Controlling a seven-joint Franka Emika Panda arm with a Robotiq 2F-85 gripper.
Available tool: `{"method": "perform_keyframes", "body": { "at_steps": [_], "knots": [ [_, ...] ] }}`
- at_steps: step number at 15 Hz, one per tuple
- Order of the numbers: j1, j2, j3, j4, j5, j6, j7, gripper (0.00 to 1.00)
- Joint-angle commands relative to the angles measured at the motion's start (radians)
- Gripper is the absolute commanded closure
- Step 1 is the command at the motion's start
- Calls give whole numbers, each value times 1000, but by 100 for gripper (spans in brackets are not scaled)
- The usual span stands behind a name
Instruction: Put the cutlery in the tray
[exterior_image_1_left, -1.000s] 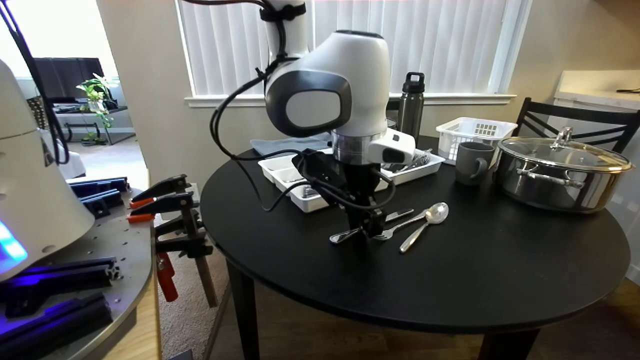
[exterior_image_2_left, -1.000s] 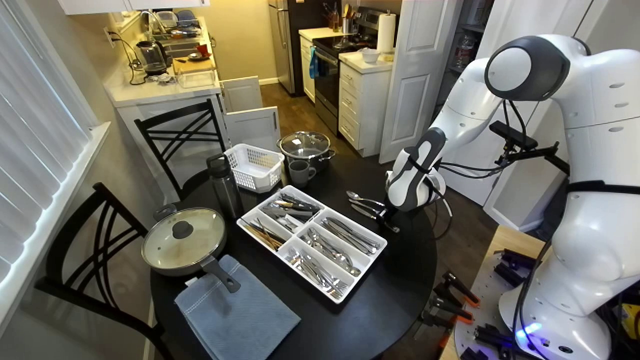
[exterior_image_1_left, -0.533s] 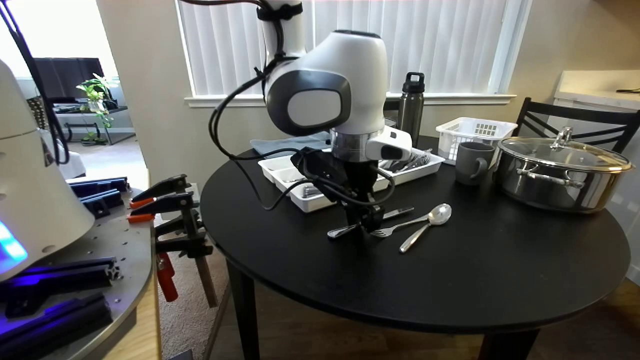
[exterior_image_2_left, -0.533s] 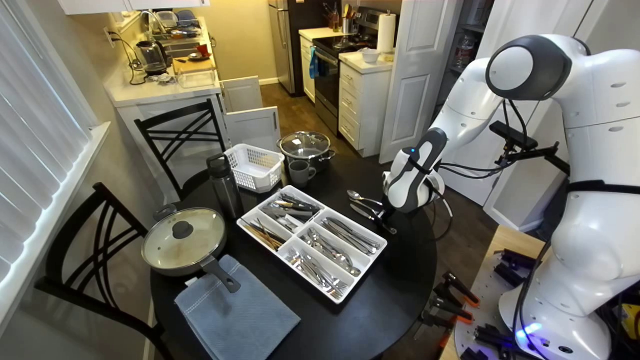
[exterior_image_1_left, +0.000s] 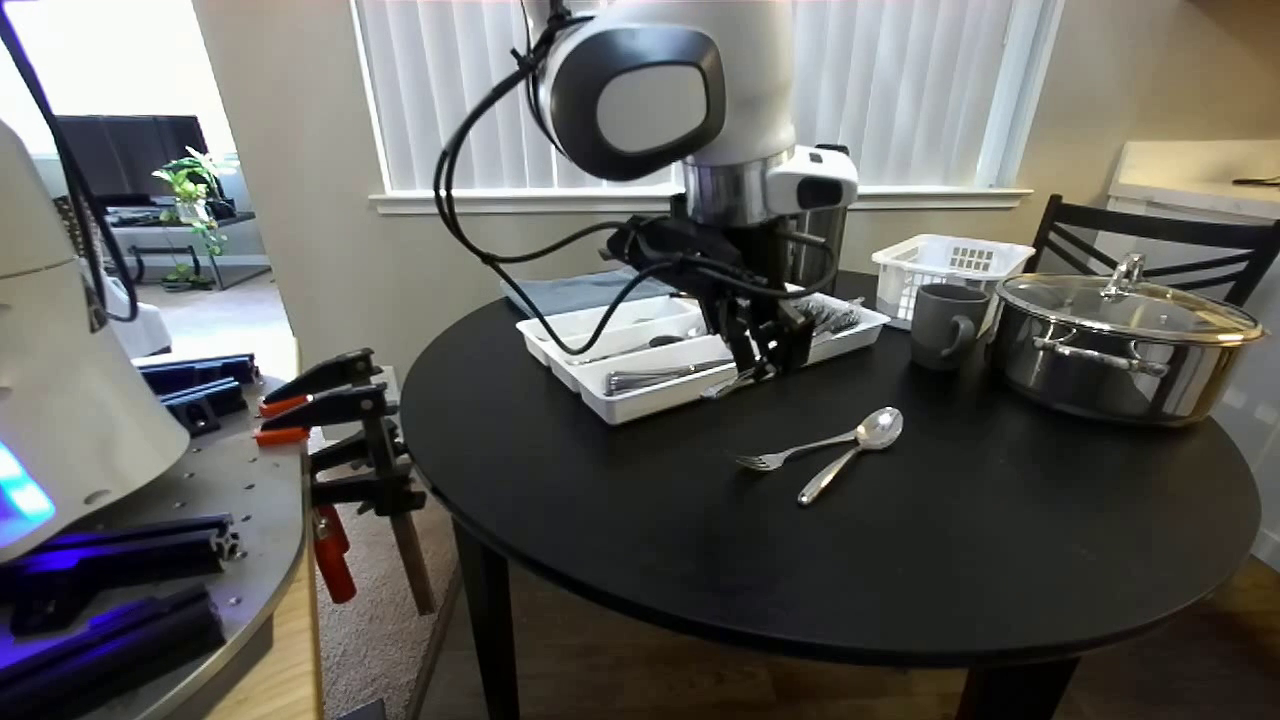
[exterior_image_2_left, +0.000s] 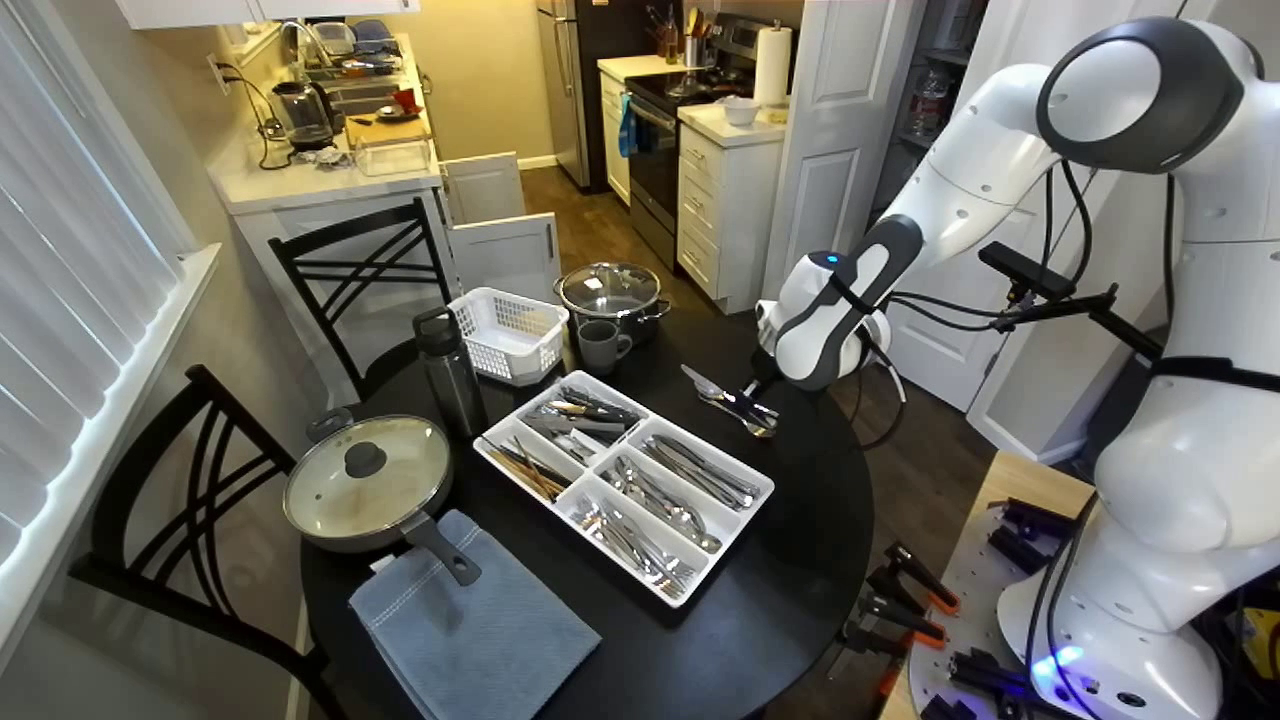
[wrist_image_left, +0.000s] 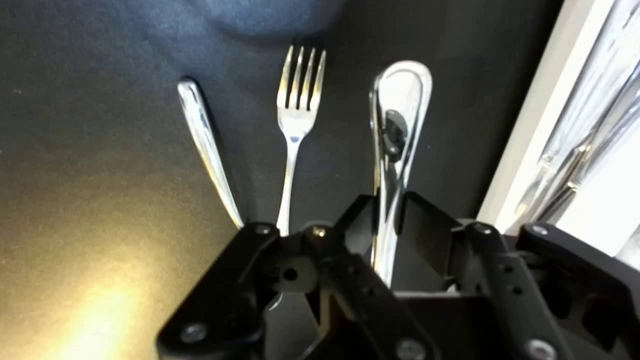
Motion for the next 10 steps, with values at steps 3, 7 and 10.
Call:
{"method": "perform_keyframes", "body": {
  "at_steps": [3,7,10],
  "knots": [
    [-157,-42,240,-17,105,-193,-154,95],
    [-123,-63,265,-15,230,-346,-207,95],
    [-69,-89,224,-30,262,-355,-226,95]
  ]
}}
